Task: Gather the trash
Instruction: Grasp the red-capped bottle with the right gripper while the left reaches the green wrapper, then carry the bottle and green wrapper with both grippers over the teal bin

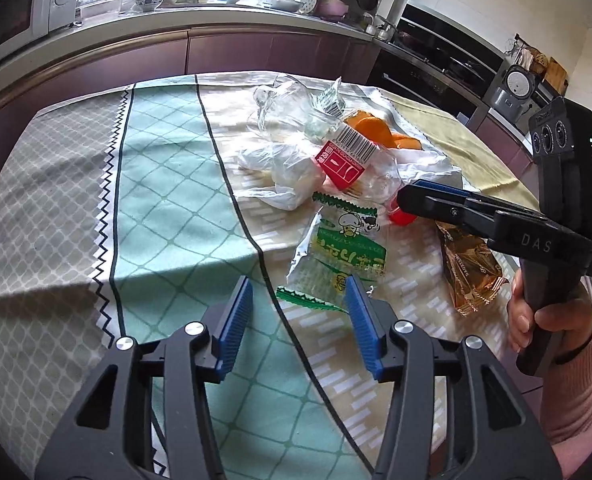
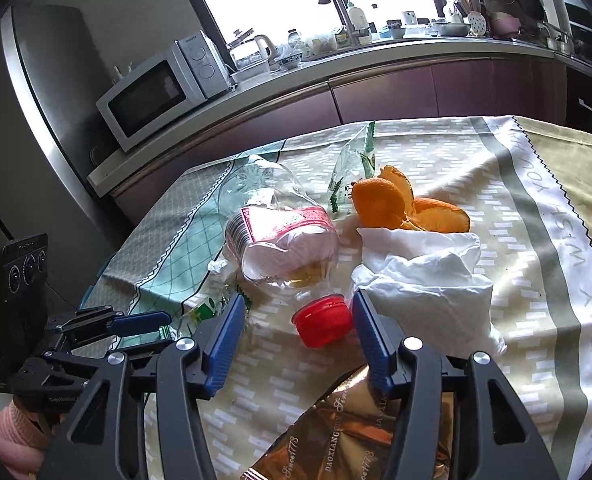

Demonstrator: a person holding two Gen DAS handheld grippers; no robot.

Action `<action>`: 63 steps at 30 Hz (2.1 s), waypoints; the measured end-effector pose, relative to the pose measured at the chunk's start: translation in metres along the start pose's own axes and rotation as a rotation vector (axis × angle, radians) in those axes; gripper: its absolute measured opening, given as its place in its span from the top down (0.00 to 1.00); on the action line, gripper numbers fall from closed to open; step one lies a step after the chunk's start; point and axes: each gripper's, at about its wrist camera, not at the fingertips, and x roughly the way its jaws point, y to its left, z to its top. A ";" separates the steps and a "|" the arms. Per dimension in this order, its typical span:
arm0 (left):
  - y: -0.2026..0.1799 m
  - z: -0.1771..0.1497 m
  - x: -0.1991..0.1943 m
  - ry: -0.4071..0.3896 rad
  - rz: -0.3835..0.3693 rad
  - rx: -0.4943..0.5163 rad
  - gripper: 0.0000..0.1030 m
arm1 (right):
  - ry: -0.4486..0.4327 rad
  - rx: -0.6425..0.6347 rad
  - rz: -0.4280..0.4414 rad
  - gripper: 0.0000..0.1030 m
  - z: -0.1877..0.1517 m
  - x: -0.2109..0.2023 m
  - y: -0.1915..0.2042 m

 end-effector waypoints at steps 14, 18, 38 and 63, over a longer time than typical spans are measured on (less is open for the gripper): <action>-0.014 0.004 0.007 0.015 0.024 0.039 0.54 | 0.025 -0.011 0.017 0.49 -0.001 0.007 0.001; -0.016 0.006 0.010 0.022 0.034 0.041 0.59 | 0.024 0.004 0.024 0.49 0.001 0.008 0.001; -0.017 0.003 -0.020 -0.061 0.019 0.033 0.90 | -0.054 0.040 0.069 0.71 0.003 -0.010 -0.001; 0.023 -0.010 -0.099 -0.203 0.107 -0.031 0.91 | -0.179 0.138 0.243 0.72 0.023 -0.019 0.013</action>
